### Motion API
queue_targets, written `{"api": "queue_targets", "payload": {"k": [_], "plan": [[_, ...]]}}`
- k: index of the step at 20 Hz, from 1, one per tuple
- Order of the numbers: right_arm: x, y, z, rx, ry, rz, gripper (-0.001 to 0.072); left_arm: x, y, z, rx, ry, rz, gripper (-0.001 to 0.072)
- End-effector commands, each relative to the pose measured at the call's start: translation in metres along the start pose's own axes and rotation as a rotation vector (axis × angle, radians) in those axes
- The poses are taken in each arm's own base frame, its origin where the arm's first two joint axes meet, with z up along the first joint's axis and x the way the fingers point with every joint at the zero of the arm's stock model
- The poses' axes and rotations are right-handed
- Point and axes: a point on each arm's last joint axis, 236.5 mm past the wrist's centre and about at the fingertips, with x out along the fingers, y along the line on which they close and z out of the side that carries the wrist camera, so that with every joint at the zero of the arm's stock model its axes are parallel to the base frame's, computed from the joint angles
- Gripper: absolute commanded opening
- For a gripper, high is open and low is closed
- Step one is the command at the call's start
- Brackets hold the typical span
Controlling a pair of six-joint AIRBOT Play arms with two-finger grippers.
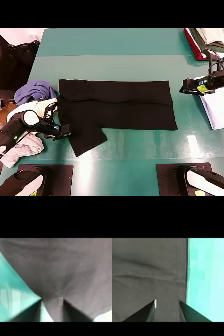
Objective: Fold the shirts.
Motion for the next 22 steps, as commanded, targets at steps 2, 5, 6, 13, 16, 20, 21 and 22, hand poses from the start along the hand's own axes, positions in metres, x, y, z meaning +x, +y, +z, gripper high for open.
{"api": "queue_targets", "payload": {"k": [2,5,6,13,16,20,21,22], "plan": [[0.015,-0.004,-0.038,0.012,0.137,-0.004,0.0348,0.001,-0.002,0.004,0.026,-0.015,-0.009,0.0026],[0.048,-0.018,-0.092,0.048,0.288,-0.019,0.0348,-0.004,-0.005,0.0,0.066,0.008,-0.012,0.0026],[0.059,-0.023,-0.106,0.069,0.315,-0.021,0.0348,-0.006,-0.007,0.001,0.084,0.012,-0.014,0.0025],[0.099,-0.038,-0.171,0.118,0.428,-0.04,0.0494,-0.017,-0.015,0.009,0.117,-0.006,-0.023,0.0025],[0.104,-0.039,-0.17,0.122,0.409,-0.042,0.0492,-0.017,-0.014,0.008,0.117,0.002,-0.022,0.0026],[0.106,-0.038,-0.165,0.122,0.385,-0.037,0.0016,-0.017,-0.014,0.006,0.118,0.008,-0.022,0.0025],[0.104,-0.038,-0.167,0.115,0.394,-0.037,0.0022,-0.019,-0.015,0.004,0.127,0.012,-0.022,0.0024],[0.098,-0.038,-0.171,0.097,0.406,-0.038,0.002,-0.025,-0.018,0.004,0.139,0.009,-0.026,0.0024]]}}
